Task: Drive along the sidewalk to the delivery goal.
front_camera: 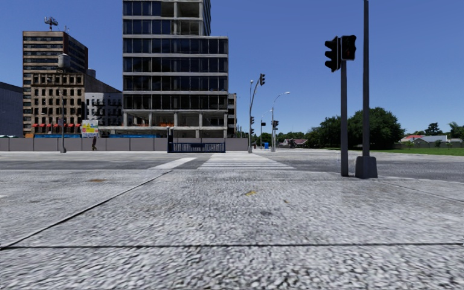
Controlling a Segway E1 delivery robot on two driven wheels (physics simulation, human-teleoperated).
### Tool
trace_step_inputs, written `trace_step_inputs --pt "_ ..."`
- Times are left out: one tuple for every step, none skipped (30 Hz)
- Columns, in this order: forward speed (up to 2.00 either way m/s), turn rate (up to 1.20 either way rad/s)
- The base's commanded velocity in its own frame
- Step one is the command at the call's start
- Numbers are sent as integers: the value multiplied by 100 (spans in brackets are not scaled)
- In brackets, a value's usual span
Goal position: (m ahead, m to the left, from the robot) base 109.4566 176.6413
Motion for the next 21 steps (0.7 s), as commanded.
trace_step_inputs --pt "200 0" --pt "200 0" --pt "200 0" --pt "200 0" --pt "200 0" --pt "200 0" --pt "200 0" --pt "200 0" --pt "200 0" --pt "200 0" --pt "200 0" --pt "200 0" --pt "200 0" --pt "200 0" --pt "200 0" --pt "200 0" --pt "200 0" --pt "200 0" --pt "200 0" --pt "200 0" --pt "200 0"
